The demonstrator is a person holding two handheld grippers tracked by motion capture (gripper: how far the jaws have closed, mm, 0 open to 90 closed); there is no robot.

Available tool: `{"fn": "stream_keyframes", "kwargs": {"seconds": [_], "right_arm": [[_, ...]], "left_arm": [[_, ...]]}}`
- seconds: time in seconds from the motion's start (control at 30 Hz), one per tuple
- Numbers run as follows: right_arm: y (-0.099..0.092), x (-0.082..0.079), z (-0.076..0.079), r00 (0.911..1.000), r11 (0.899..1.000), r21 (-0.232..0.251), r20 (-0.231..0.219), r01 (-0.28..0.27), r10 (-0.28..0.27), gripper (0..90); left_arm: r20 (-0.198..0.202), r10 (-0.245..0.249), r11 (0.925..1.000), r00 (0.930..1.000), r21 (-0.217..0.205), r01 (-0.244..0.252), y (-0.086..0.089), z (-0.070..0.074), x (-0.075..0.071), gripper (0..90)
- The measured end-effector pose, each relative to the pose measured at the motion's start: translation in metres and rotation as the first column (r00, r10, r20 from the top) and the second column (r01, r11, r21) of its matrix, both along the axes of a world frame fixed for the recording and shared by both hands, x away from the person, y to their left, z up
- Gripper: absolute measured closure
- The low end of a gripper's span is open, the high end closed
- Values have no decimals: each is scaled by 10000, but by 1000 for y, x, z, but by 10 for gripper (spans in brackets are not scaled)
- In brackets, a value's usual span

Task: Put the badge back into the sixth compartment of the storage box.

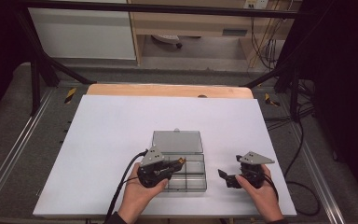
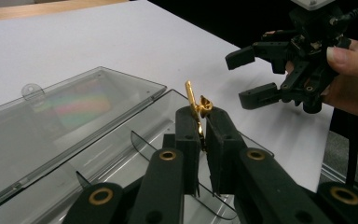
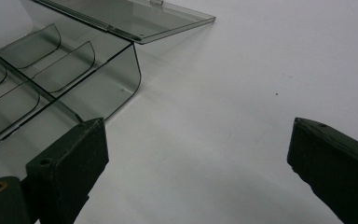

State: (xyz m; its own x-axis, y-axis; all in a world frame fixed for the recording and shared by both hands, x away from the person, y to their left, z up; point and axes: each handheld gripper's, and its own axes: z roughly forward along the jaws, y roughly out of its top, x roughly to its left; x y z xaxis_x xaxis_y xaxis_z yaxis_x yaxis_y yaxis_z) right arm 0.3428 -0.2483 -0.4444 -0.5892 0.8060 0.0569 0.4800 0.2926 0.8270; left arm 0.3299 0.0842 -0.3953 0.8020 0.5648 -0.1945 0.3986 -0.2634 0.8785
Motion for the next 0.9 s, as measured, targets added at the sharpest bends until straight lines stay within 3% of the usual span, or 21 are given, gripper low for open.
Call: {"fn": "stream_keyframes", "kwargs": {"seconds": [0.9], "right_arm": [[0, 0, 0, 10000, 10000, 30, 5, -3, 3, 55]], "left_arm": [[-287, -673, 9964, 9973, 505, 687, -27, -12, -9, 839]]}}
